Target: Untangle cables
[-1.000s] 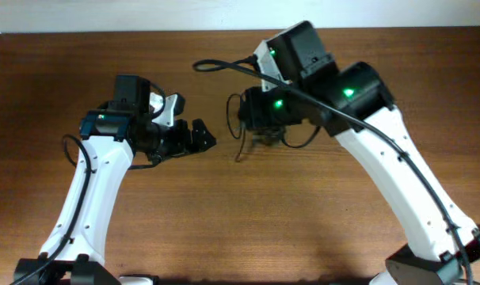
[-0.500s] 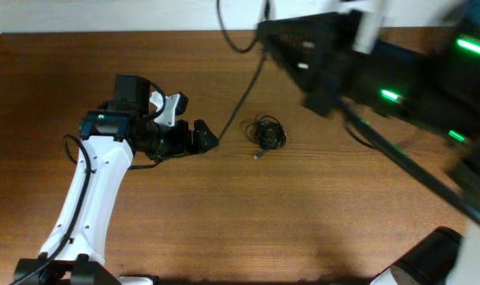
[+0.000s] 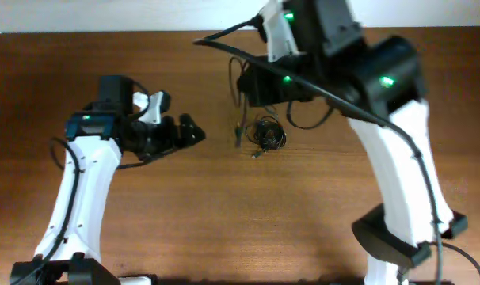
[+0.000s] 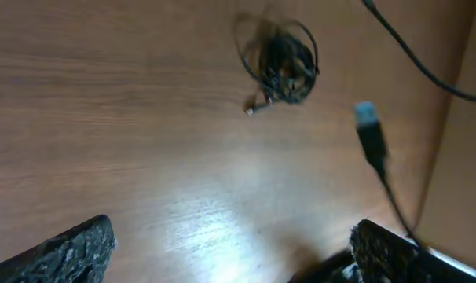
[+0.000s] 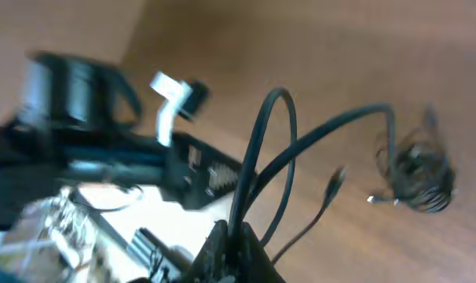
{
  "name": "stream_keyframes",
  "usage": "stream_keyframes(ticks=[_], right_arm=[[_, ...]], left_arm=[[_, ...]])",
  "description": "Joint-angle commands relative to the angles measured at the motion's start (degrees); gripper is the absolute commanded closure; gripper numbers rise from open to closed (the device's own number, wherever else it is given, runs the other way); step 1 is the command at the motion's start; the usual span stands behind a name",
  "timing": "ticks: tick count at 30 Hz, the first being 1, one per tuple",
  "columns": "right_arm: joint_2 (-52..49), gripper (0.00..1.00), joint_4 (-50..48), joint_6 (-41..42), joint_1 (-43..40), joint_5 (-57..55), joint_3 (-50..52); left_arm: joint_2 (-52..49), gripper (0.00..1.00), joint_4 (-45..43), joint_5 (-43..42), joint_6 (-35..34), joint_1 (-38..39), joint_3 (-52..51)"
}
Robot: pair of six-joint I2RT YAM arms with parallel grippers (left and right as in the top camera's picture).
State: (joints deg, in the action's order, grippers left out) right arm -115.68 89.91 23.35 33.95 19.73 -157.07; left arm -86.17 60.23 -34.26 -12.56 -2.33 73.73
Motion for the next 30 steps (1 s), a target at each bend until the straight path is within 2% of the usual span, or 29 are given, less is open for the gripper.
stream_keyframes(ticks=[1,4,6,9,12,15,16,17,18,20,21,22,25,28,29,30], right_arm=[[-6.3,0.96,0.3,-0.4,0.2,7.3,1.5],[-12.0,0.96,0.3,-0.5,0.6,16.5,1.6],[-14.1,0.96,0.3,-0.5,1.6,17.4,1.6],[-14.8,0.96,-2.6,-0.5,3.7,19.3,1.6],[-14.8,0.96,-8.8,-0.2,5.5,26.1,1.6],[-14.8,0.96,-10.5,4.1,5.6,27.3,1.6],[-14.8,0.96,-10.5,4.1,5.6,27.3,1.6],[-14.8,0.96,-10.5,4.1,5.5,27.3,1.6],[-14.8,0.96,-10.5,4.1,5.3,27.3,1.5],[-14.8,0.96,-10.5,4.1,4.5,27.3,1.5],[-14.8,0.96,-10.5,4.1,3.9,27.3,1.5],[-14.8,0.96,-10.3,3.9,2.8,27.2,1.5],[-14.8,0.93,-5.8,-0.8,-1.6,25.3,1.5],[-14.8,0.9,4.9,-5.4,-6.9,17.4,1.5],[-14.8,0.86,7.1,-5.4,-7.7,14.3,1.5],[-14.8,0.62,7.4,-7.2,-8.3,12.3,1.8]], left_arm=[[-0.3,0.01,0.6,-5.2,-2.6,-5.6,0.5],[-0.3,0.01,1.9,-6.9,-2.6,-8.2,0.5],[-0.3,0.01,2.1,-7.1,-2.6,-8.3,0.5],[-0.3,0.01,1.6,-12.1,-2.6,-8.3,0.5],[-0.3,0.01,1.4,-12.7,-2.6,-8.2,0.5],[-0.3,0.0,1.3,-12.2,-2.6,-8.2,0.5],[-0.3,0.1,1.3,-11.2,-2.6,-8.2,0.5],[-0.3,0.38,1.3,-8.1,-2.6,-8.2,0.5],[-0.3,0.51,1.4,-6.2,-2.6,-8.2,0.5],[-0.3,0.84,1.7,-1.0,-2.6,-8.2,0.5],[-0.3,0.96,2.1,0.8,-2.6,-8.2,0.5],[-0.3,1.0,2.5,2.9,-2.6,-8.2,0.5],[0.1,1.0,3.1,2.8,-2.5,-8.2,1.7],[2.3,1.0,7.1,3.8,-1.7,-8.2,9.0],[3.2,1.0,8.0,4.5,-1.6,-8.2,11.4],[4.4,1.0,9.0,5.7,-1.5,-8.2,14.1]])
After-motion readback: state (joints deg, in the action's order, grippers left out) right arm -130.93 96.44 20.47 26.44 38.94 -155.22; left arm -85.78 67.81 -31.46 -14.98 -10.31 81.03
